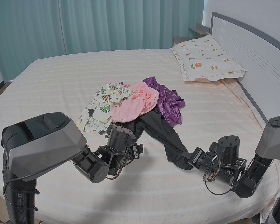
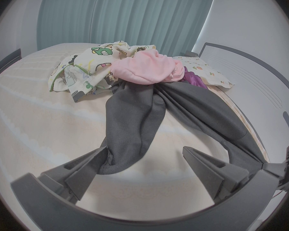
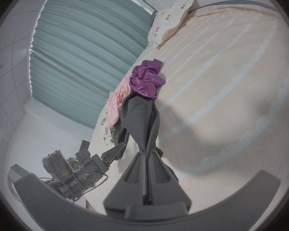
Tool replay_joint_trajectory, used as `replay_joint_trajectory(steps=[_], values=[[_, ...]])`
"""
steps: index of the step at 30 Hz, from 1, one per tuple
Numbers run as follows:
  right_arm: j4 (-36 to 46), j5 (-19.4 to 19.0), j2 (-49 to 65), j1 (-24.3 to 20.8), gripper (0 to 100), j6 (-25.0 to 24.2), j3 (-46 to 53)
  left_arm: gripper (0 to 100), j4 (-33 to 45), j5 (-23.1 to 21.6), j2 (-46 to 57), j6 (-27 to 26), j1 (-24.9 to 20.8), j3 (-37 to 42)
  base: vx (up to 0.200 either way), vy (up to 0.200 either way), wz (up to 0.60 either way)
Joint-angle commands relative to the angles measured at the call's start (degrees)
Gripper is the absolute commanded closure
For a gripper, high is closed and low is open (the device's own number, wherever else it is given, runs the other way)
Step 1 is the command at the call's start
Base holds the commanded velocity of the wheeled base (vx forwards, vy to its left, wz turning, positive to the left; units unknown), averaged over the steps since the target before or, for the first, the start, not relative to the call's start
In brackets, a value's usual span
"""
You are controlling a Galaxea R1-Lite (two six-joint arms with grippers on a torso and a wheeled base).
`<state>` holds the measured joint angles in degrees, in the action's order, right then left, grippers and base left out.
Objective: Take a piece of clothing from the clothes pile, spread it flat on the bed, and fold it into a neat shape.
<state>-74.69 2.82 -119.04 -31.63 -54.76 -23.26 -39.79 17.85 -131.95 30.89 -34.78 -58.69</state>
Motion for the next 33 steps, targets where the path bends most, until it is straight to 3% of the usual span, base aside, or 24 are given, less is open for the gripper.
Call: replay_joint_trajectory(steps=[1, 9, 23, 24, 29, 33], values=[[0.0, 0.0, -0.1, 0.0, 100, 0.0, 0.0, 0, 0.2, 0.1, 2.3, -0.2, 1.0, -0.6, 0.0, 0.0, 0.0], [0.0, 0.0, -0.2, 0.0, 100, 0.0, 0.0, 0, 4.1, 1.1, 2.8, -0.3, 3.7, -2.3, 0.0, 0.0, 0.0], [0.0, -0.3, -0.5, 0.0, 100, 0.0, -0.2, 0, 4.9, 1.2, -3.8, 0.1, 2.8, -7.4, 0.0, 0.0, 0.0], [0.1, -0.4, -0.5, 0.0, 100, 0.0, -0.2, 100, 5.0, 1.2, -3.8, 0.1, 2.6, -7.5, 0.0, 0.0, 0.0], [0.0, -0.4, -1.1, 0.1, 100, -0.2, -0.4, 100, 5.8, 1.2, -3.6, 0.5, 2.6, -7.5, 0.0, 0.0, 0.0], [-1.5, -0.4, -1.6, 0.3, 100, -0.2, -0.4, 100, 5.7, 1.4, -0.9, 5.7, 2.7, -7.0, 0.0, 0.0, 0.0]])
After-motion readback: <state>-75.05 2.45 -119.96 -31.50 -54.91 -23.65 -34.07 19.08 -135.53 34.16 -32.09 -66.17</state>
